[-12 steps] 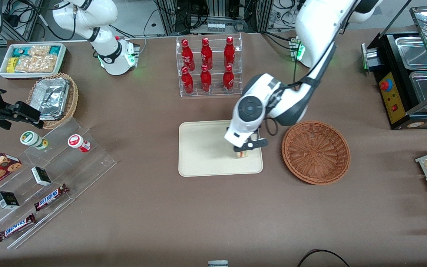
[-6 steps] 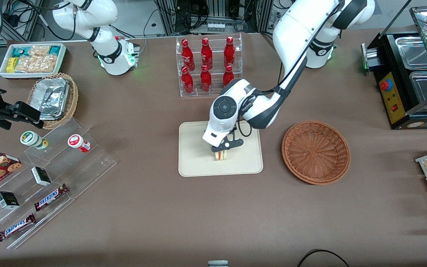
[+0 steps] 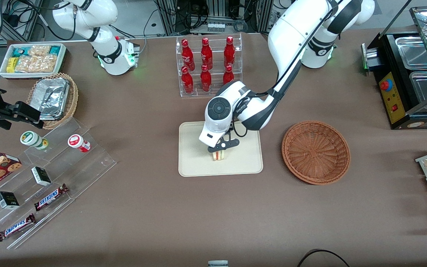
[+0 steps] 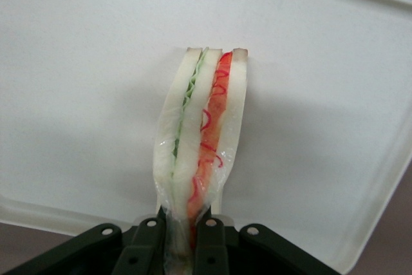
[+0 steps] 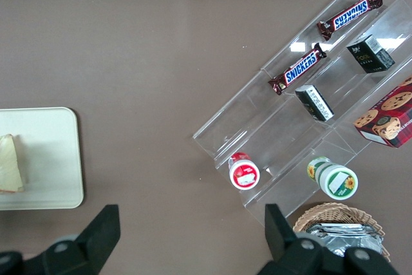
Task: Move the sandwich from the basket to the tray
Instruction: 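Lower the sandwich onto the tray and open the left gripper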
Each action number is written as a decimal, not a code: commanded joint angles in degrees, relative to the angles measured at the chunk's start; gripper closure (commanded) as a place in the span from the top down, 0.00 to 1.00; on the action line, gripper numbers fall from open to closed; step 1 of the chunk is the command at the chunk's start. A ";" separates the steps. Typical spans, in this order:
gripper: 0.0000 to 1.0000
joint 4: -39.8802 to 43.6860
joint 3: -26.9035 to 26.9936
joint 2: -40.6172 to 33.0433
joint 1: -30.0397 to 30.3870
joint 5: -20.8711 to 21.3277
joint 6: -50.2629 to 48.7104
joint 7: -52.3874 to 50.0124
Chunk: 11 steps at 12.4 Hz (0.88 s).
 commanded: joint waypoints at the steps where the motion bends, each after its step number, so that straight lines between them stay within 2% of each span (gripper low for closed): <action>1: 0.84 2.62 0.81 1.71 -1.19 2.92 -0.64 -2.78; 2: 1.00 2.71 0.81 1.54 -1.19 2.92 -0.64 -2.95; 5: 1.00 3.06 0.72 -1.00 -0.66 2.65 -1.42 -2.60; 9: 1.00 3.06 0.81 -7.85 -0.58 2.92 -9.75 -1.64; 11: 1.00 2.89 0.98 -10.93 -0.57 4.31 -15.81 4.83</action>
